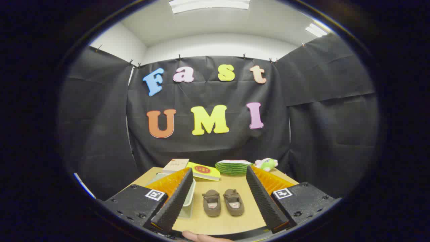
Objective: Open the storage box then place both shoes into the box .Put the left shoe in first, then the right shoe, with the right side of both shoes facing outward in a uniform manner.
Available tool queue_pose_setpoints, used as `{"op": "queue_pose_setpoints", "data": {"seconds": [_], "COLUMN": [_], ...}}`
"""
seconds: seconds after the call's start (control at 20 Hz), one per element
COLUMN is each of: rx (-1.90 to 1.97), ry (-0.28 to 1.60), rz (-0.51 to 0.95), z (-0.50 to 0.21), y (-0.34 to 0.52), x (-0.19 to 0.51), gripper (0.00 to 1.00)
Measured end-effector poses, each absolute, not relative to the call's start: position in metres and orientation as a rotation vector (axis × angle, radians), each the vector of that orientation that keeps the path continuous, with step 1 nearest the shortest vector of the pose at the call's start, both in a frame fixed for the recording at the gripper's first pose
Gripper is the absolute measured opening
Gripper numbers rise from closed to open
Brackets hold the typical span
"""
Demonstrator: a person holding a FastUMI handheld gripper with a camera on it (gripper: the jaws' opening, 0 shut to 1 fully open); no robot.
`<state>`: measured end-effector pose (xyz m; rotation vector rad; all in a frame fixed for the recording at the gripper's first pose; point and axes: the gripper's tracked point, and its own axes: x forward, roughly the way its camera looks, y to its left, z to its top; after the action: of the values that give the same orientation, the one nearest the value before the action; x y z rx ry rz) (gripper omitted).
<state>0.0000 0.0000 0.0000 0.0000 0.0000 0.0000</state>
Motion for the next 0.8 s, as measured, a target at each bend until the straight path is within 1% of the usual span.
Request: {"op": "queue_pose_setpoints", "data": {"seconds": [0.8], "rx": [-0.018], "ry": [0.003], "rz": [0.003], "z": [-0.0058], "y": [-0.0022], "x": [-0.0040], "gripper": [1.00]}}
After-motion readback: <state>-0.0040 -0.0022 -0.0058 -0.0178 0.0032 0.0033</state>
